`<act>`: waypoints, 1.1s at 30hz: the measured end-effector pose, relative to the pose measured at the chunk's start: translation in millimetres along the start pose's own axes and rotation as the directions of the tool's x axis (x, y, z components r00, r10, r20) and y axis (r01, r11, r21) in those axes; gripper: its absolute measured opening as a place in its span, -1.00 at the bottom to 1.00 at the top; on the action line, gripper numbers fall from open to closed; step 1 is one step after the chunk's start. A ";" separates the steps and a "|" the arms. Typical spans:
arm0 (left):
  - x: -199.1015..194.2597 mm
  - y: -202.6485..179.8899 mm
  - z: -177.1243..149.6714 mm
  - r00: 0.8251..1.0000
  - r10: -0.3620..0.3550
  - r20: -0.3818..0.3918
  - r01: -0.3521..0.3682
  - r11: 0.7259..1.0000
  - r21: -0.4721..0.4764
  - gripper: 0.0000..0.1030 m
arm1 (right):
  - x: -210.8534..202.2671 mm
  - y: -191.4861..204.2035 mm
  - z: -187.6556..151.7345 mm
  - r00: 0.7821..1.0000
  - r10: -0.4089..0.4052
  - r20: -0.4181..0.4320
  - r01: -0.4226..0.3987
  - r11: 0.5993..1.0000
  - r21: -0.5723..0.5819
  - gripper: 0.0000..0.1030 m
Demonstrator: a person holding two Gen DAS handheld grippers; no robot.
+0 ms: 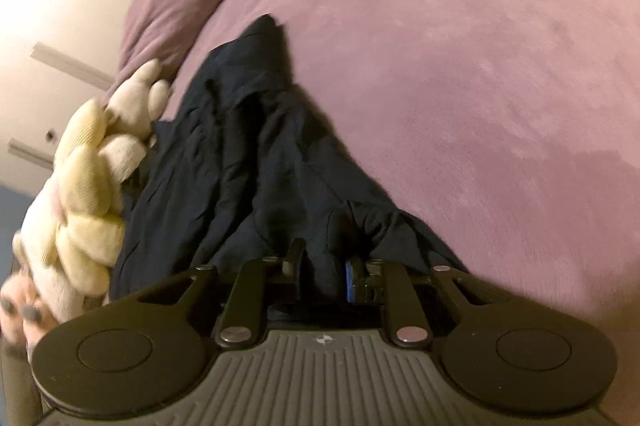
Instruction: Fold large clothes
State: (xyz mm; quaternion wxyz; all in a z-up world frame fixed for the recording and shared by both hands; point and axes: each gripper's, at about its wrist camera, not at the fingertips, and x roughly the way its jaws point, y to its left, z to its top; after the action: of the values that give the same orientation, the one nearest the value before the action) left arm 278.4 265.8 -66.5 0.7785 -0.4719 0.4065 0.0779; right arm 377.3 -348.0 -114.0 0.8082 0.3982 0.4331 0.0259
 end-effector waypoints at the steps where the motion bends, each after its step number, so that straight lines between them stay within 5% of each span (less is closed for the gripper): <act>1: -11.1 -3.0 -0.6 1.000 -0.022 0.018 0.021 0.999 0.034 -0.42 | -4.9 3.9 3.6 1.000 0.026 -0.010 -0.027 0.999 -0.034 -0.41; 3: -32.2 -12.4 -2.4 0.996 -0.042 0.081 0.031 0.991 0.133 0.01 | -29.0 7.8 7.0 0.990 0.138 0.038 -0.133 0.986 -0.098 -0.21; 6: -61.6 -26.6 -11.0 0.977 -0.027 0.211 -0.040 0.951 0.306 0.35 | -59.9 8.6 4.3 0.964 0.238 0.122 -0.212 0.958 -0.195 0.08; 9: -68.3 -28.8 -18.9 0.971 -0.055 0.234 -0.038 0.927 0.373 0.77 | -64.5 19.3 -7.4 0.979 0.096 0.180 -0.022 0.927 -0.373 0.12; 12: -46.7 -33.0 -24.6 0.982 0.010 0.190 -0.093 0.897 0.432 0.78 | -65.7 17.2 -9.1 0.972 0.074 0.223 0.024 0.913 -0.407 0.12; 16: -15.7 -31.8 -26.2 0.989 0.058 0.138 -0.113 0.892 0.437 0.77 | -44.1 23.6 -9.1 0.981 -0.005 0.196 0.100 0.874 -0.476 0.12; 19: -3.1 -33.0 -27.5 0.990 0.079 0.120 -0.125 0.881 0.456 0.73 | -31.2 28.1 -12.0 0.983 -0.045 0.179 0.132 0.848 -0.514 0.12; 21: 0.8 -36.1 -27.7 0.991 0.074 0.112 -0.119 0.874 0.470 0.42 | -23.2 30.7 -12.3 0.983 -0.055 0.175 0.141 0.836 -0.530 0.06; 25: 1.2 -41.2 -28.9 0.989 0.100 0.110 -0.142 0.859 0.492 -0.37 | -15.4 43.3 -21.1 0.975 -0.063 0.214 0.184 0.769 -0.612 -0.75; 28: -8.9 -50.1 -35.0 0.986 0.092 0.138 -0.152 0.835 0.530 -0.52 | -24.8 48.4 -29.4 0.966 -0.033 0.255 0.195 0.738 -0.646 -0.83; 33: -31.7 -63.8 -40.6 0.984 0.010 0.178 -0.109 0.826 0.553 -0.60 | -57.2 58.6 -33.5 0.947 0.060 0.315 0.164 0.755 -0.635 -0.83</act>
State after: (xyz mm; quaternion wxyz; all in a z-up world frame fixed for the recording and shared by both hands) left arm 267.0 207.1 -10.5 0.9112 -0.2014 0.3589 0.0188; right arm 335.3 -309.5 -46.5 0.9549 0.0774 0.2726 0.0885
